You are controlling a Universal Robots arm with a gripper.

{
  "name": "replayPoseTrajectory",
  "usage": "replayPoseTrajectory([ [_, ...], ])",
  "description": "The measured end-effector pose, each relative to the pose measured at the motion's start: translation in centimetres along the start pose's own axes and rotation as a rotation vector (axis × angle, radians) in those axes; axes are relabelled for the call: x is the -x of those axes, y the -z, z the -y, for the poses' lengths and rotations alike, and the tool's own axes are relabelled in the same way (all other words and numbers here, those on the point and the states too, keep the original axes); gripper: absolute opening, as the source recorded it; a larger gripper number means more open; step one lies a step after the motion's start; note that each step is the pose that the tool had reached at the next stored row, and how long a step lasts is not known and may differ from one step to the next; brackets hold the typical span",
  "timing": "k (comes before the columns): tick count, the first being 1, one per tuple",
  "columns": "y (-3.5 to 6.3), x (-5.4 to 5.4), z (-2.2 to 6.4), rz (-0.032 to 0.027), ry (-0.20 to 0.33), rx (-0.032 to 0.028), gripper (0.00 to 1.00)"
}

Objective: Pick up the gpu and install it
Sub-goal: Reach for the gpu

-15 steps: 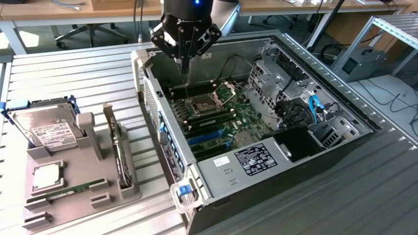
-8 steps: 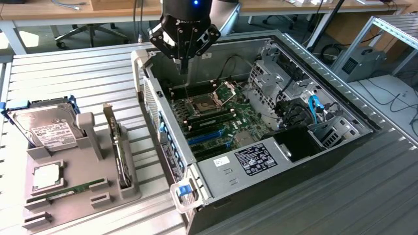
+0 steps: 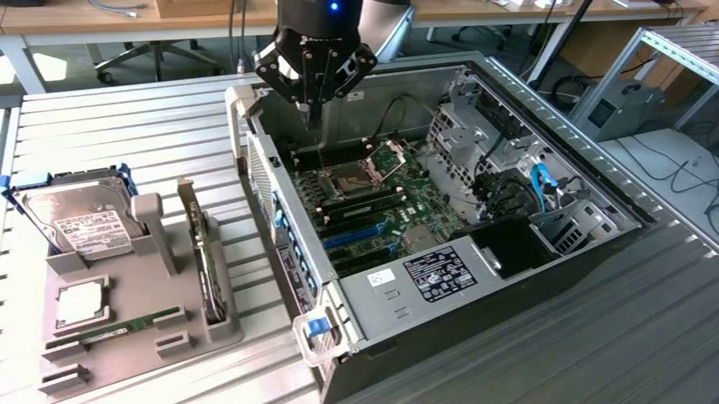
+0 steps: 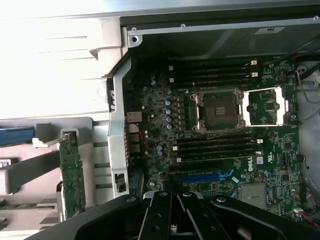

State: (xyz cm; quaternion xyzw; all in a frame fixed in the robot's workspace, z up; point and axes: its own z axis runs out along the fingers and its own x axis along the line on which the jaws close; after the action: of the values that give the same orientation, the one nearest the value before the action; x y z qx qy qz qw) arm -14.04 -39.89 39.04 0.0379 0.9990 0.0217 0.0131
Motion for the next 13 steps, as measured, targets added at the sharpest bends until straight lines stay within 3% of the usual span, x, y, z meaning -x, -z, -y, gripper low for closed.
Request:
replayPoseTrajectory([
  [13,-0.09,-0.6,0.05,0.0,0.0,-0.0001,0.11],
])
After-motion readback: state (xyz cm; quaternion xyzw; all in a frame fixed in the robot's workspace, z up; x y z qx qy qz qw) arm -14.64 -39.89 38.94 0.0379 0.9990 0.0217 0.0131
